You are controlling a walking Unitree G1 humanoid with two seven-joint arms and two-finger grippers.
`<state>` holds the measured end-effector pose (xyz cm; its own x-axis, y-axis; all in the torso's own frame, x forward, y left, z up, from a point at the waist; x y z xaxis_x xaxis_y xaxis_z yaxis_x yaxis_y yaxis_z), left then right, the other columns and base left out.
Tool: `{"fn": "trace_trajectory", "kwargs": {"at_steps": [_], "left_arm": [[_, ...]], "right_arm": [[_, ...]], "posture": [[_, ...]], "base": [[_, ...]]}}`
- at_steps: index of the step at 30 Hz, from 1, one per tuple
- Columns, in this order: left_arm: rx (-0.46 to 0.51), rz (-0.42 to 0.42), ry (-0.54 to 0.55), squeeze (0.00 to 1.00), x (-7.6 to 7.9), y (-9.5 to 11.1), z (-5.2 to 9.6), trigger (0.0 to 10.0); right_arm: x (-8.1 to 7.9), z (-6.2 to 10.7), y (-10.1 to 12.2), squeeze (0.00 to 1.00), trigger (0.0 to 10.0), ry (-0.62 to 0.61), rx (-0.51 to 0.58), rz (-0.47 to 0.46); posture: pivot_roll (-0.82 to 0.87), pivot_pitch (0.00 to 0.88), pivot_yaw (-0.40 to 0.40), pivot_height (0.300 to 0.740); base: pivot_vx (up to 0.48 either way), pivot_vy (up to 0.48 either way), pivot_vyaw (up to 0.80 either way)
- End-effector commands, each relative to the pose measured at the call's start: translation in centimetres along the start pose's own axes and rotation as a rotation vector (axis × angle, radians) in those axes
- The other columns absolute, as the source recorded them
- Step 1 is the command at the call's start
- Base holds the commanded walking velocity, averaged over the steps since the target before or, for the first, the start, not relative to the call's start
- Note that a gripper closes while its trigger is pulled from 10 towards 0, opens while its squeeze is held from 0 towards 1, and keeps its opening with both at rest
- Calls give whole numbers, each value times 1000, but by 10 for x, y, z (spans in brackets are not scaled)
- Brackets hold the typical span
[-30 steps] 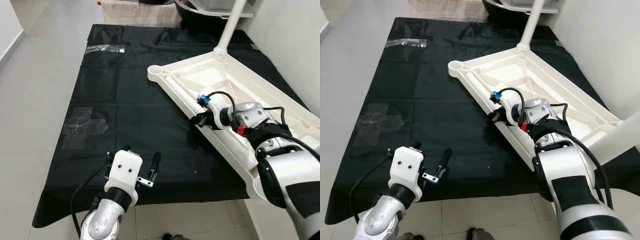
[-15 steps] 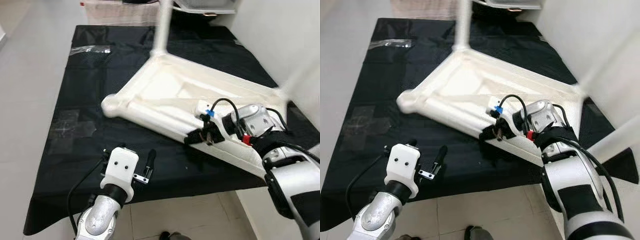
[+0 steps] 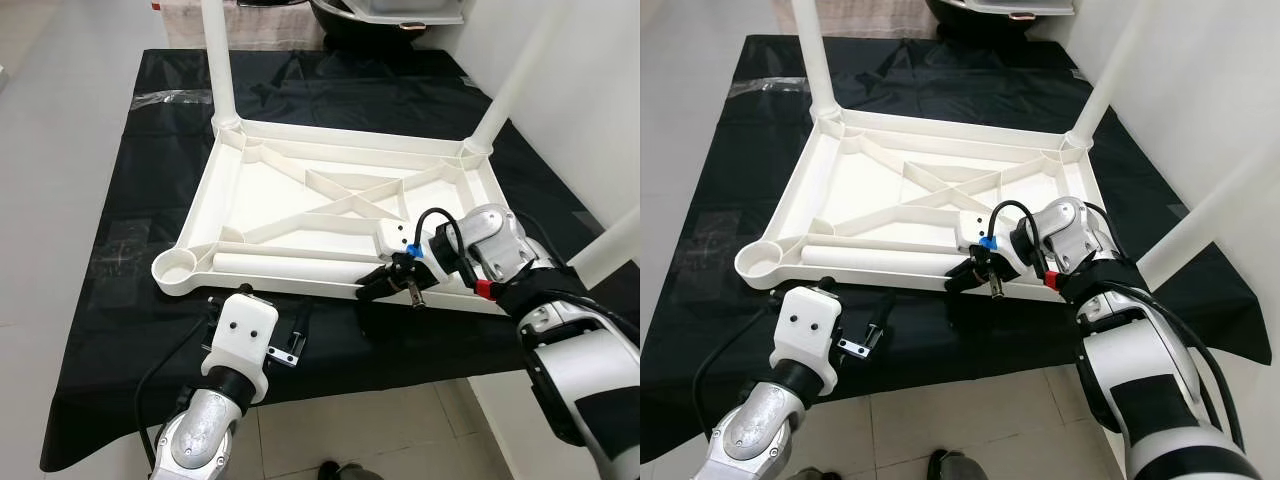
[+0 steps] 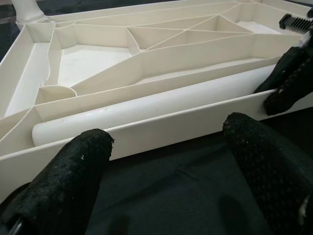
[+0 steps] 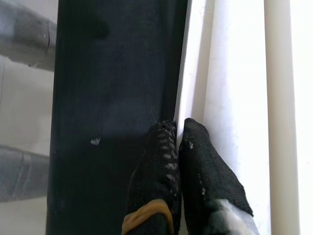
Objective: Building children table
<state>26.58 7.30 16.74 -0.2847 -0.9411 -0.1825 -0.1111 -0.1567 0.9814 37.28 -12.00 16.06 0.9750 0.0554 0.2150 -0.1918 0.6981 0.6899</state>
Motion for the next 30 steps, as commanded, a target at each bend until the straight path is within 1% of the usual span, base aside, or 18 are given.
{"fn": "trace_trajectory", "kwargs": {"at_steps": [1,2,5,8,9,11,12,14,16,18,19,20,22,23,30], "left_arm": [[-15,-9,-9,0,2,-5,1,10000],[-17,-8,-9,0,2,-6,1,10000],[-18,-8,-9,0,2,-6,2,10000],[-20,-7,-12,0,2,-7,2,10000],[-20,-7,-12,0,2,-7,2,10000],[-20,-6,-13,0,3,-7,2,10000],[-20,-6,-13,0,3,-7,2,10000],[-21,-4,-12,0,3,-7,2,10000],[-21,-3,-10,0,3,-7,2,10000],[-21,-3,-10,0,3,-7,2,10000],[-21,-3,-10,0,3,-7,2,10000],[-23,-3,-9,0,3,-8,1,10000],[-25,-2,-8,0,3,-8,1,10000],[-24,-1,-7,0,3,-8,1,10000],[-24,1,-2,0,3,-8,1,10000]], "right_arm": [[-5,0,8,0,0,67,-17,108],[-8,1,10,0,0,96,-16,156],[-9,1,11,0,0,103,-15,169],[-10,-1,9,0,0,117,-86,301],[-10,-1,9,0,0,117,-86,301],[-9,-5,13,0,0,113,-87,347],[-9,-5,13,0,0,113,-87,347],[-7,-8,24,0,0,102,-56,392],[-6,-9,28,0,0,95,-42,406],[-1,-10,34,0,0,59,-39,441],[-1,-10,34,0,0,59,-39,441],[7,-11,37,0,0,9,-61,466],[10,-11,37,0,0,-11,-73,470],[12,-11,38,0,10000,-29,-82,482],[14,-14,40,0,10000,-52,-65,492]], "posture": [[60,159,-116,740],[61,160,-117,740],[61,160,-117,740],[57,168,-114,740],[57,168,-114,740],[56,168,-112,740],[56,168,-112,740],[58,170,-113,740],[58,170,-113,740],[55,172,-110,740],[55,172,-110,740],[54,173,-111,740],[54,173,-111,740],[51,175,-114,740],[51,177,-114,740]], "base": [[0,0,0],[0,0,0],[0,0,0],[0,0,0],[0,0,0],[0,0,0],[0,0,0],[0,0,0],[0,0,0],[0,0,0],[0,0,0],[0,0,0],[0,0,0],[0,0,0],[0,0,0]]}}
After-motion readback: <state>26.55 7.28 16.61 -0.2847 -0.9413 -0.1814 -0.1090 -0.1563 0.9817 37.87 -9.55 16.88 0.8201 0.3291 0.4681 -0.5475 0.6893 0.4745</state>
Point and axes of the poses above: a point about 5 cm out from each wrist's last joint towards the gripper, its own z axis pointing back from the gripper into the wrist, its own y axis along the axis of the wrist's last joint, x = y × z, the point moved 6 cm from there along -z, pointing out of the wrist towards the gripper, and after that the axes turned 3 degrees about -z, right-handed, at the moved point
